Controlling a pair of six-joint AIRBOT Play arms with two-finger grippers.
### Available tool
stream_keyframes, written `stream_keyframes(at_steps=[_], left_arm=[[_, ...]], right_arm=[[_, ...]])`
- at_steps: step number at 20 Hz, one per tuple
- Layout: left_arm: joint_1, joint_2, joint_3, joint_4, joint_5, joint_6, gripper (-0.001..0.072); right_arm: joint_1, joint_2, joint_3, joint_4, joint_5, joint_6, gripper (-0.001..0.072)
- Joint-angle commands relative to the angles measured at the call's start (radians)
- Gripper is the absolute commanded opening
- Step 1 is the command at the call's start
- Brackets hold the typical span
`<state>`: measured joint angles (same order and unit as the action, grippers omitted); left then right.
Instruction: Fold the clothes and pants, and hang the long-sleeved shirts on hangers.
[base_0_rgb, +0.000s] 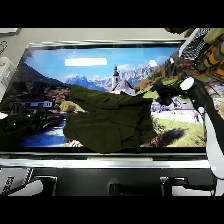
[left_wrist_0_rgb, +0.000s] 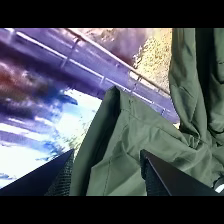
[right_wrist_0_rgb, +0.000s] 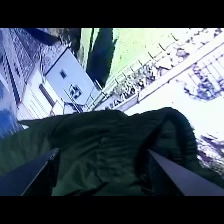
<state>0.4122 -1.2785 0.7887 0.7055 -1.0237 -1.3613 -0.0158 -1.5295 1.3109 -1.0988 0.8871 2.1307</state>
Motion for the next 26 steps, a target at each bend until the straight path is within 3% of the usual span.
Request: stream_keyframes(at_steps=[1, 3, 4, 5, 9, 11, 14, 17, 22, 25, 26], left_arm=[[0.004, 0.001, 0.001, 0.000, 0.003, 0.000, 0.0483], [0.004, 0.001, 0.001, 0.000, 0.013, -0.003, 0.0484], [0.004, 0.001, 0.001, 0.000, 0.024, -0.016, 0.0500], [0.004, 0.001, 0.001, -0.006, 0.031, -0.019, 0.0562], [0.004, 0.001, 0.001, -0.018, 0.039, -0.019, 0.0567], [0.004, 0.001, 0.001, -0.018, 0.037, -0.019, 0.0567], [0.004, 0.001, 0.001, -0.018, 0.037, -0.019, 0.0567], [0.004, 0.001, 0.001, -0.018, 0.040, -0.019, 0.0567], [0.004, 0.001, 0.000, -0.018, 0.047, -0.019, 0.0567], [0.004, 0.000, 0.000, -0.018, 0.052, -0.019, 0.0567], [0.004, 0.000, 0.000, -0.018, 0.056, -0.019, 0.0567]], right_arm=[[0.001, -0.071, 0.008, 0.085, 0.004, 0.058, 0.0620], [0.001, -0.086, 0.008, 0.103, 0.021, 0.058, 0.0602], [0.001, -0.087, 0.008, 0.101, 0.016, 0.058, 0.0554], [0.001, -0.087, 0.008, 0.099, 0.011, 0.066, 0.0538], [0.000, -0.083, 0.008, 0.083, 0.092, 0.057, 0.0541], [0.000, -0.050, 0.009, -0.051, 0.122, 0.059, 0.0540], [0.000, 0.037, 0.009, -0.230, 0.181, 0.151, 0.0540], [0.001, 0.066, 0.009, -0.190, 0.250, 0.151, 0.0542], [0.003, -0.001, 0.009, 0.005, 0.075, 0.186, 0.0545], [0.040, -0.078, 0.009, 0.040, 0.074, 0.185, 0.0543], [0.053, -0.097, 0.009, 0.040, 0.066, 0.190, 0.0509]])
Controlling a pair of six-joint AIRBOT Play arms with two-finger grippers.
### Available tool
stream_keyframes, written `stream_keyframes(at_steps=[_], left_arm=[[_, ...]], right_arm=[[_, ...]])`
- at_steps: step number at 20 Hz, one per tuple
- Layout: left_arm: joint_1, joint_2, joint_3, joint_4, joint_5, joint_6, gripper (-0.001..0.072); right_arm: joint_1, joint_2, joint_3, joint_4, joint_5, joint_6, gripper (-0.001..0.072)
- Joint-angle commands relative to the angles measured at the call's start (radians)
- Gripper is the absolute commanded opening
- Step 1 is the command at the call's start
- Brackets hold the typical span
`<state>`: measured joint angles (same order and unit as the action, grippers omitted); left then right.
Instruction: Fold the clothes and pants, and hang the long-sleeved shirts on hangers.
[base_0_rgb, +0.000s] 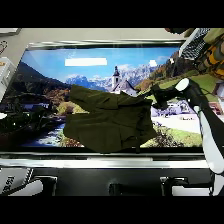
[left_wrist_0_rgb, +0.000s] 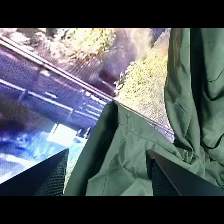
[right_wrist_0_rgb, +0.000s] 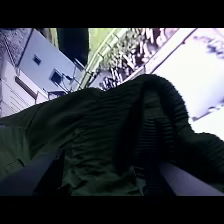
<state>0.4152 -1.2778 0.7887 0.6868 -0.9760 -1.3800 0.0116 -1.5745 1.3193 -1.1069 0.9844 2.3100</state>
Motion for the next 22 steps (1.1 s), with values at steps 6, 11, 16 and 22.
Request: stream_keyframes(at_steps=[6, 11, 16, 22], left_arm=[[-0.011, 0.000, 0.001, -0.033, 0.040, -0.015, 0.0567], [-0.180, -0.022, 0.054, -0.216, 0.343, -0.015, 0.0567], [-0.379, -0.228, 0.296, -0.216, 0.489, -0.045, 0.0566], [-0.447, -0.449, 0.488, -0.216, 0.447, -0.087, 0.0565]], right_arm=[[0.033, -0.036, 0.001, -0.068, -0.122, 0.060, 0.0038], [0.034, -0.011, 0.000, -0.109, -0.062, 0.042, 0.0037], [0.034, -0.011, 0.000, -0.109, -0.046, 0.031, 0.0037], [0.034, -0.011, 0.000, -0.111, -0.055, 0.030, 0.0037]])
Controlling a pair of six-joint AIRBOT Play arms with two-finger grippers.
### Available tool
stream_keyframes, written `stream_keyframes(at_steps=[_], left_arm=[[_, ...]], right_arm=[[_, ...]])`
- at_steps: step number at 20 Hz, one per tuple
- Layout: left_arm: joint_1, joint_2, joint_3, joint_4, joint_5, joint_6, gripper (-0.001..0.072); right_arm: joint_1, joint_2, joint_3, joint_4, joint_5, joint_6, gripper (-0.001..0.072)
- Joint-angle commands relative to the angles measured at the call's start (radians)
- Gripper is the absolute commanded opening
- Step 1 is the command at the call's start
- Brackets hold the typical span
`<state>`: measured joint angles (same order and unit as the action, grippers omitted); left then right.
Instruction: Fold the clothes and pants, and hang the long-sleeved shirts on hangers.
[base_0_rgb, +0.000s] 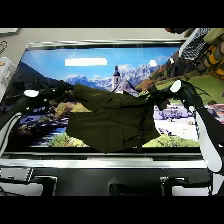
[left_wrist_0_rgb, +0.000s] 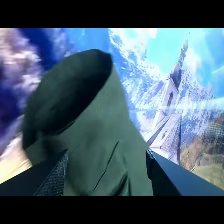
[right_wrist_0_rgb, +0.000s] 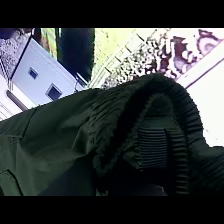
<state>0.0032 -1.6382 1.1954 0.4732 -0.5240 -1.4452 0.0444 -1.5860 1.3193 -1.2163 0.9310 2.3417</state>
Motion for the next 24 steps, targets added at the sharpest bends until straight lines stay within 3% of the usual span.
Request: stream_keyframes(at_steps=[1, 8, 15, 24], left_arm=[[-0.036, -0.106, 0.094, -0.003, -0.027, -0.023, 0.0565], [0.018, -0.118, 0.098, 0.029, -0.143, -0.023, 0.0565], [0.039, -0.118, 0.098, 0.167, -0.255, -0.143, 0.0565], [0.027, -0.121, 0.098, 0.182, -0.198, -0.164, 0.0564]], right_arm=[[0.001, 0.001, 0.001, 0.000, -0.007, -0.002, 0.0037], [0.001, 0.001, 0.000, -0.001, -0.023, -0.001, 0.0037], [0.001, 0.001, 0.000, 0.000, -0.029, -0.001, 0.0037], [0.001, 0.001, 0.000, 0.000, -0.029, -0.001, 0.0037]])
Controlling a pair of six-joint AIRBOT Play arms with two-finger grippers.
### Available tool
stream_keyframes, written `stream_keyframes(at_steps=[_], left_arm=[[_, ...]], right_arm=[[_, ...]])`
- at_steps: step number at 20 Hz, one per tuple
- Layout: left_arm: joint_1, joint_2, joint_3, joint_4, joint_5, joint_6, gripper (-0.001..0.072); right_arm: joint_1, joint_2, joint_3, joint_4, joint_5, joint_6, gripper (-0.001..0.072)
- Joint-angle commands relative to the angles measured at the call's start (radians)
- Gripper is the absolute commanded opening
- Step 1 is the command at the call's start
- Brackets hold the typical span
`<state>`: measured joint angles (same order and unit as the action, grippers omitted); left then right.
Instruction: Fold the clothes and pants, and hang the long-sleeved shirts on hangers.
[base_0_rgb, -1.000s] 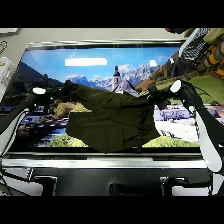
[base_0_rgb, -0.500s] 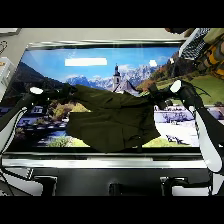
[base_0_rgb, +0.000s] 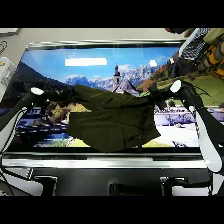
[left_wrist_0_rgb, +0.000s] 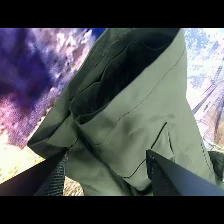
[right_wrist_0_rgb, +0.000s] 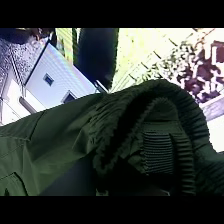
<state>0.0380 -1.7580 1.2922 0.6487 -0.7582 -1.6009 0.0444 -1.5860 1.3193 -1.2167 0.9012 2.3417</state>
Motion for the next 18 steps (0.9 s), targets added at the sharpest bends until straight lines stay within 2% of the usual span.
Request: stream_keyframes(at_steps=[1, 4, 6, 7, 8, 9, 11, 13, 14, 16, 18], left_arm=[[-0.019, -0.002, 0.001, 0.006, 0.067, -0.008, 0.0564], [-0.066, -0.018, 0.002, 0.006, 0.148, -0.024, 0.0563], [-0.085, -0.027, 0.002, 0.006, 0.188, -0.042, 0.0460], [-0.089, -0.026, 0.002, 0.002, 0.204, -0.042, 0.0316], [-0.089, -0.026, 0.005, -0.013, 0.208, -0.041, 0.0127], [-0.086, -0.025, 0.016, -0.017, 0.207, -0.039, 0.0013], [-0.071, -0.014, 0.050, -0.018, 0.205, -0.023, 0.0014], [-0.051, 0.003, 0.112, -0.019, 0.181, 0.007, 0.0013], [-0.039, 0.008, 0.151, -0.019, 0.153, 0.012, 0.0013], [-0.008, 0.014, 0.255, -0.019, 0.053, 0.031, 0.0013], [0.020, 0.014, 0.349, -0.019, -0.077, 0.030, 0.0013]], right_arm=[[0.001, 0.001, 0.000, 0.000, 0.001, -0.001, 0.0037], [0.001, 0.001, 0.000, 0.000, 0.001, -0.001, 0.0037], [0.001, 0.001, 0.000, 0.000, 0.002, -0.001, 0.0037], [0.001, 0.001, 0.000, 0.000, 0.000, -0.001, 0.0037], [0.001, 0.001, 0.000, 0.000, -0.002, -0.001, 0.0037], [0.001, 0.001, 0.000, 0.000, -0.010, -0.001, 0.0037], [0.000, 0.005, 0.001, 0.003, -0.066, -0.014, 0.0037], [0.000, 0.020, 0.001, 0.048, -0.173, -0.105, 0.0037], [0.000, 0.032, 0.003, 0.070, -0.212, -0.114, 0.0037], [0.000, 0.060, 0.016, 0.088, -0.260, -0.125, 0.0037], [0.000, 0.090, 0.032, 0.088, -0.249, -0.146, 0.0037]])
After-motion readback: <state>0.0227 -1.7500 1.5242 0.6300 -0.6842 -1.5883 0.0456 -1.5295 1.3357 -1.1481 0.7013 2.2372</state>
